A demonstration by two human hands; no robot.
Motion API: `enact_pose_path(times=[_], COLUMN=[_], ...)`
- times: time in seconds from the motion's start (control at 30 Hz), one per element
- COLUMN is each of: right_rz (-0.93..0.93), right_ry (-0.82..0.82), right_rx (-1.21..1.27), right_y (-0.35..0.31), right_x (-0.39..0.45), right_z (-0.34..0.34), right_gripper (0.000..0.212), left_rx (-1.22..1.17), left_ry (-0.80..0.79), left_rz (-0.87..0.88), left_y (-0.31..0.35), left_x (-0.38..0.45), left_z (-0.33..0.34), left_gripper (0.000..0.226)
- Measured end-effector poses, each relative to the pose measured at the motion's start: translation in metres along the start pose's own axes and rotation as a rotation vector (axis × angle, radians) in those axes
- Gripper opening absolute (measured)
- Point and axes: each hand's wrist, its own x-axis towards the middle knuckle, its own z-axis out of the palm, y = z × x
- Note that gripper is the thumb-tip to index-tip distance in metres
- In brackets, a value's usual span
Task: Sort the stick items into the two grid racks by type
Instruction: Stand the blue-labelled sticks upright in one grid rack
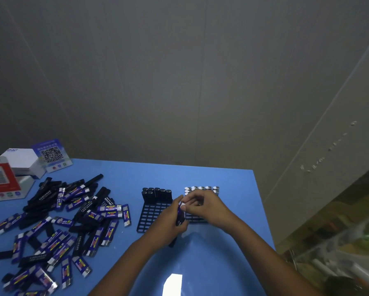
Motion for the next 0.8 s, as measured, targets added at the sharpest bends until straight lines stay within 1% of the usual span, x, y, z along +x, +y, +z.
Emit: enact_pose_path(times=[0.13, 0.27, 0.43, 0.53, 0.63, 0.7, 0.8], right_rz=[-0.019, -0.021, -0.025, -0.008, -0.022, -0.019, -0.011], right_ry=[0.090, 0.157, 0.292, 0.383, 0.445, 0.451, 0.419], right_rx=[0.050, 0.035, 0.053, -0.062, -0.172, -0.235, -0.349], right_y=[-0.011, -0.019, -0.017, -0.008, 0.002, 0.008, 0.017], right_x=[0.001, 0.003, 0.004, 0.005, 0.008, 0.009, 0.011], right_z=[-0.008, -0.020, -0.031, -0.038, -0.044, -0.048, -0.052], right_gripper=[0.015, 0.015, 0.019, 0.022, 0.020, 0.018, 0.020], left_rx=[-0.012, -0.040, -0.035, -0.042, -0.074, -0.107, -0.149], left_ry=[0.001, 0.029, 0.022, 0.040, 0.058, 0.064, 0.080], left_rz=[-0.015, -0.067, -0.072, -0.066, -0.066, -0.065, -0.063], left_y=[-0.002, -0.005, -0.007, -0.008, -0.007, -0.008, -0.010], left_x=[0.001, 0.000, 0.000, 0.002, 0.003, 0.005, 0.009], left_z=[-0.002, -0.004, -0.007, -0.009, -0.010, -0.010, -0.009], left_gripper=[0.072, 0.070, 0.074, 0.075, 0.078, 0.081, 0.085])
